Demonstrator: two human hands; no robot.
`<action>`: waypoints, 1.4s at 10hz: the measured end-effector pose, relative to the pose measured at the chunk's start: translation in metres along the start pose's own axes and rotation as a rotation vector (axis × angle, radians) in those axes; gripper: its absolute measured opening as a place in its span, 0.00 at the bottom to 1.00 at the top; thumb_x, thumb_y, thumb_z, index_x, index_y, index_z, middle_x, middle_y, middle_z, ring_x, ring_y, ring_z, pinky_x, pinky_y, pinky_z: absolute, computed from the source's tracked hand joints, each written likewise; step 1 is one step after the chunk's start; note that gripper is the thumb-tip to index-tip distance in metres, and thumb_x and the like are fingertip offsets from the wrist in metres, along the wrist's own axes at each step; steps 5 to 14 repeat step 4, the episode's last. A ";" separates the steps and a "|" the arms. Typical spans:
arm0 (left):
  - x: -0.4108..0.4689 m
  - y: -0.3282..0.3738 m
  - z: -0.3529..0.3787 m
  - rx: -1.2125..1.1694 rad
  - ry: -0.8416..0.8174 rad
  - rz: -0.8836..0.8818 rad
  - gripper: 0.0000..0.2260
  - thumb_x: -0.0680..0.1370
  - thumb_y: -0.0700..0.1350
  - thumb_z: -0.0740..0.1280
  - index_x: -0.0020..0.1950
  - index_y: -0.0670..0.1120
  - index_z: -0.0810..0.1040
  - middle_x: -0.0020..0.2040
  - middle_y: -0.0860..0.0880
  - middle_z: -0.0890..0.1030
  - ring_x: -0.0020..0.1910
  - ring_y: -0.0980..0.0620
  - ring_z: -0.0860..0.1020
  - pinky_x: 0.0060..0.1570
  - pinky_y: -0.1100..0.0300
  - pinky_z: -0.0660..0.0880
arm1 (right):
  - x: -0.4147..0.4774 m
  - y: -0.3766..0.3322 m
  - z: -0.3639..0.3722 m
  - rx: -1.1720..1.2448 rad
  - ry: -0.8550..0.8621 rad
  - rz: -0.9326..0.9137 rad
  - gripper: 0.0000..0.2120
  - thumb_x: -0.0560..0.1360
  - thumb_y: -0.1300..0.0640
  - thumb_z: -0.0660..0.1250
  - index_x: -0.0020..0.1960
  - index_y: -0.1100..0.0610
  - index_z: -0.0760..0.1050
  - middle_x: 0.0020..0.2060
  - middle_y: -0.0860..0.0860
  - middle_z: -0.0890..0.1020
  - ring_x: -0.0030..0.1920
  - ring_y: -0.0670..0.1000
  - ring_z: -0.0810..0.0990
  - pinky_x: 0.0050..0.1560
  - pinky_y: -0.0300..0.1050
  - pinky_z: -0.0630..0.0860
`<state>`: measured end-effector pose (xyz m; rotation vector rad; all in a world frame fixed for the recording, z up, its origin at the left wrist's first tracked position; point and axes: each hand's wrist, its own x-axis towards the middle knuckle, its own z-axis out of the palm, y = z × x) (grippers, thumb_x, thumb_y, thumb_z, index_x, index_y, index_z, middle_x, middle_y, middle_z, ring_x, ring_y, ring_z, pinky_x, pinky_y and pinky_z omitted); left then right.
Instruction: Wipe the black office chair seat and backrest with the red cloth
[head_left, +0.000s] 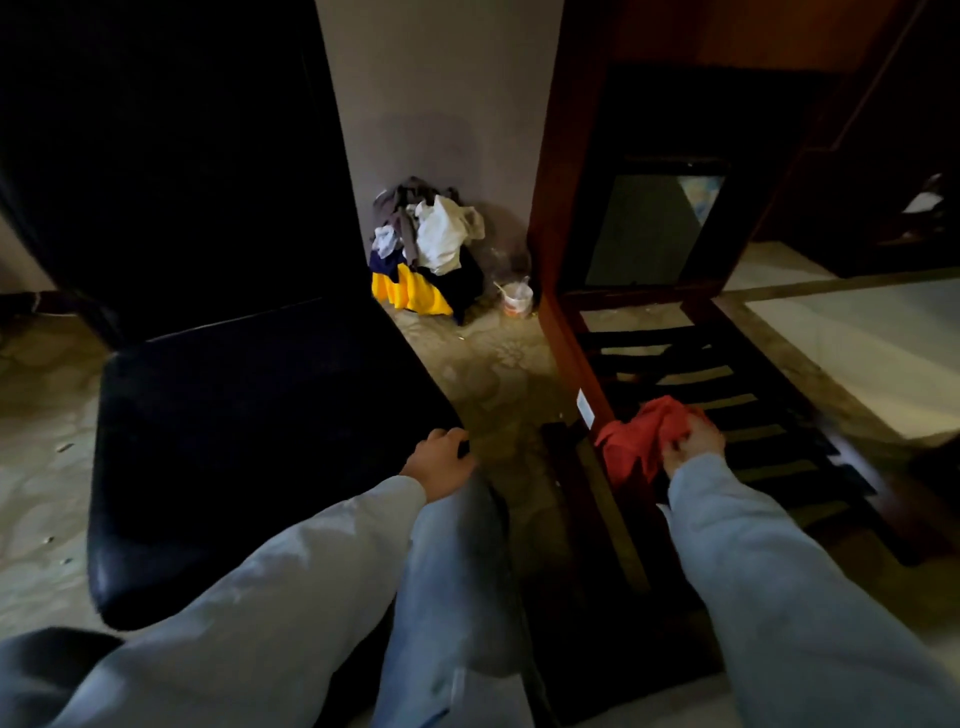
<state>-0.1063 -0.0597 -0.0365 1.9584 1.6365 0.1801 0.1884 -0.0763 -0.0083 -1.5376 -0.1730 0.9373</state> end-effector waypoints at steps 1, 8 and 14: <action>0.005 0.019 0.006 -0.012 -0.020 0.056 0.18 0.80 0.48 0.57 0.70 0.46 0.66 0.65 0.42 0.69 0.62 0.41 0.71 0.62 0.52 0.68 | 0.004 0.007 0.013 -0.139 -0.061 -0.021 0.07 0.76 0.62 0.61 0.44 0.52 0.68 0.42 0.59 0.76 0.41 0.54 0.79 0.42 0.41 0.76; 0.027 0.008 -0.015 -0.031 -0.032 0.127 0.16 0.81 0.48 0.58 0.67 0.45 0.69 0.64 0.44 0.73 0.61 0.46 0.73 0.59 0.58 0.68 | -0.024 0.034 0.071 -0.775 -0.313 -0.204 0.14 0.79 0.61 0.58 0.63 0.57 0.74 0.63 0.55 0.74 0.63 0.57 0.71 0.60 0.45 0.67; 0.027 0.008 -0.015 -0.031 -0.032 0.127 0.16 0.81 0.48 0.58 0.67 0.45 0.69 0.64 0.44 0.73 0.61 0.46 0.73 0.59 0.58 0.68 | -0.024 0.034 0.071 -0.775 -0.313 -0.204 0.14 0.79 0.61 0.58 0.63 0.57 0.74 0.63 0.55 0.74 0.63 0.57 0.71 0.60 0.45 0.67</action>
